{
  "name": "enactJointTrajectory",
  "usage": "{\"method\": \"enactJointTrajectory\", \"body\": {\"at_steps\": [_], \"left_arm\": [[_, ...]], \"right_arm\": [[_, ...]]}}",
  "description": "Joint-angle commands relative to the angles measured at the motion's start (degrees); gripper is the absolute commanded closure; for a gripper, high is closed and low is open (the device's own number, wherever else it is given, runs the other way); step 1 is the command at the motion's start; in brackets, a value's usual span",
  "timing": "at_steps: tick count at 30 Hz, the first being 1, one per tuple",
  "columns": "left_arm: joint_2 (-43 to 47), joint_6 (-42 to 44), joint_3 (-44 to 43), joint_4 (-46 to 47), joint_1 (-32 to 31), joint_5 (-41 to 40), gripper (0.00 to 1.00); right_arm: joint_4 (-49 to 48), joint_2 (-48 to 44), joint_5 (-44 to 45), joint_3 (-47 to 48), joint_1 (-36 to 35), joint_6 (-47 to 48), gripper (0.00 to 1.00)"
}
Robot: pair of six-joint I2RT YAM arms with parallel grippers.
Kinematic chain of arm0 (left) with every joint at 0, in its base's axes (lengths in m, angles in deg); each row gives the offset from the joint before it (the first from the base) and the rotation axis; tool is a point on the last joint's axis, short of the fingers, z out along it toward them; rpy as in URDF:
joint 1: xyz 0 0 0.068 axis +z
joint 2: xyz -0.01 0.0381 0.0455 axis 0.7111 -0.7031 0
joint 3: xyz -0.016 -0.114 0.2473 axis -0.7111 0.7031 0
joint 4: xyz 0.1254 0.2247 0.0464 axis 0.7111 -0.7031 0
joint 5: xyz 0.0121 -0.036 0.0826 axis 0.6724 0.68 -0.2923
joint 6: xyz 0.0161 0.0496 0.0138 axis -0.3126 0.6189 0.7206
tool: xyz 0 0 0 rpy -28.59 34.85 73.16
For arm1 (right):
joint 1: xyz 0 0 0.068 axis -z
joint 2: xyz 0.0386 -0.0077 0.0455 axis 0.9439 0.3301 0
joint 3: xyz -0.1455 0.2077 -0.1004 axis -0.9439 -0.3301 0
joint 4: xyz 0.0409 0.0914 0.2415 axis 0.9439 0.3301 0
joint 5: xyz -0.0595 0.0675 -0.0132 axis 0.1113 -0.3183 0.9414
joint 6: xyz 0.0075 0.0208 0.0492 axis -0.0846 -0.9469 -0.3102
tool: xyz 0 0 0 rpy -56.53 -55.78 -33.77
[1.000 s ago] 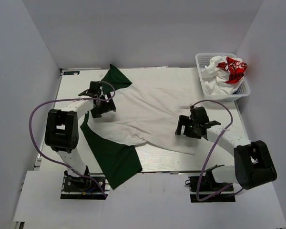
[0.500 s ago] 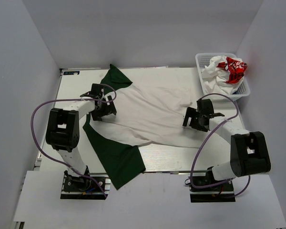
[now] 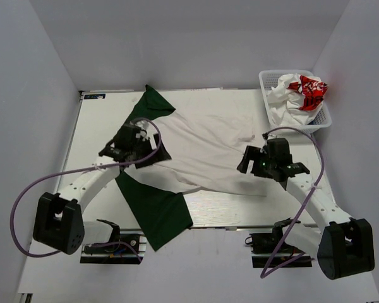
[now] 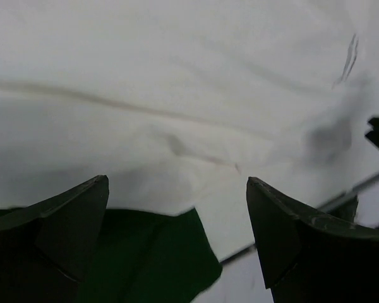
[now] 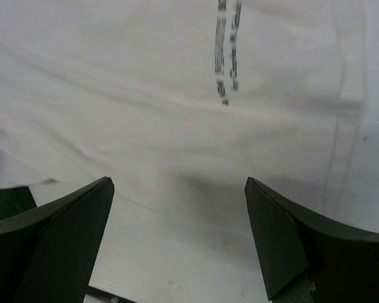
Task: Fold and stack the t-shirts
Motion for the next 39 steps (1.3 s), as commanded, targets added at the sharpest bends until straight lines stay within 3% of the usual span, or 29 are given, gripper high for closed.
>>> {"method": "enactJointTrajectory", "body": {"at_steps": [1,5,9,14,26,32,39], "left_arm": [[1.66,-4.72,6.63,4.64,-5.2,9.33,0.0],[1.23,-7.89,12.69,9.3,-13.18,12.76,0.0],[-1.67,-9.04,15.43,6.69,-17.5,8.82,0.0],[-3.17,-9.57,16.83,-0.01,-19.8,4.06,0.0],[-7.39,-10.71,22.9,-8.61,-25.51,7.66,0.0],[-4.93,-9.65,17.03,-18.55,-27.62,5.73,0.0],[-5.1,-6.4,-3.95,-24.27,-28.15,-4.54,0.0]], "right_arm": [[3.1,-1.73,-4.08,-4.12,-1.27,-1.42,0.1],[-1.19,-1.82,-6.72,-8.25,-1.62,-3.09,0.1],[-3.75,-0.15,-5.49,-10.8,-1.45,-5.29,0.1],[-0.95,2.57,2.84,-10.89,-1.01,-7.04,0.1],[8.19,2.23,11.73,-9.84,1.45,-13.64,0.1],[11.36,0.74,12.62,-8.52,2.24,-12.07,0.1],[5.22,-6.3,7.69,-1.24,1.54,-2.49,0.1]]}}
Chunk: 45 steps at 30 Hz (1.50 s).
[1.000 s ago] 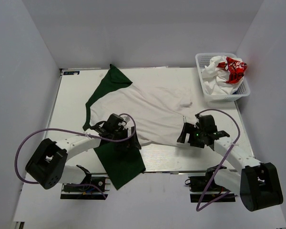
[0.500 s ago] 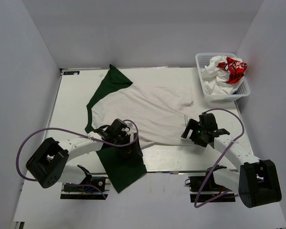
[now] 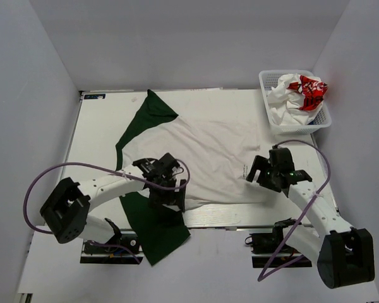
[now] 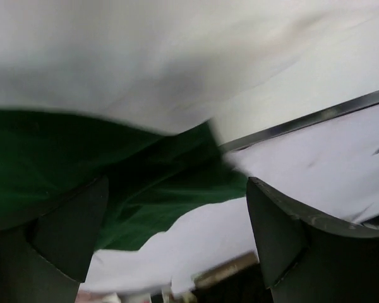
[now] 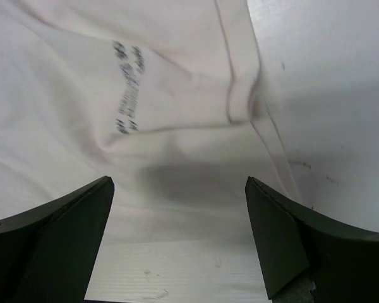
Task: Fold and stack the t-shirts
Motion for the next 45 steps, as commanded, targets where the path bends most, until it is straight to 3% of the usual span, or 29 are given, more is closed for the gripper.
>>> {"method": "enactJointTrajectory", "body": {"at_steps": [1,7,14,15,20,25,31,39,42,45], "left_arm": [[0.27,3.39,-11.15,-3.35,0.48,-11.88,0.0],[-8.83,3.39,-25.65,-0.89,5.05,-29.56,0.0],[-29.24,6.03,-49.19,-2.83,15.15,-34.42,0.0],[-32.57,6.81,-51.14,-2.83,16.55,-34.42,0.0],[-40.58,9.72,-60.89,-3.35,24.37,-36.79,0.0],[-48.67,13.32,-68.29,-2.3,27.99,-34.08,0.0],[-59.56,15.26,-78.12,-0.89,31.59,-34.69,0.0],[-67.13,17.02,-81.13,7.01,35.63,-26.78,0.0],[-69.07,17.02,-82.54,9.47,36.78,-26.16,0.0],[-71.35,17.71,-83.06,13.69,37.57,-24.15,0.0]], "right_arm": [[-2.55,-1.67,0.41,8.23,-0.21,5.36,0.1],[-10.0,7.98,3.23,19.38,-1.53,6.25,0.1],[-9.94,27.67,7.19,35.38,-1.61,10.1,0.1],[-8.46,33.96,6.84,39.15,-1.7,10.2,0.1],[-4.14,48.16,6.31,49.81,-1.7,10.91,0.1],[0.6,62.01,7.71,63.08,-1.61,13.19,0.1],[5.09,72.24,9.39,75.2,-1.44,15.12,0.1],[12.65,86.57,10.88,94.38,-0.04,16.36,0.1],[9.58,88.33,5.72,95.87,1.1,16.1,0.1],[5.72,89.48,-5.51,96.76,2.86,15.66,0.1]]}}
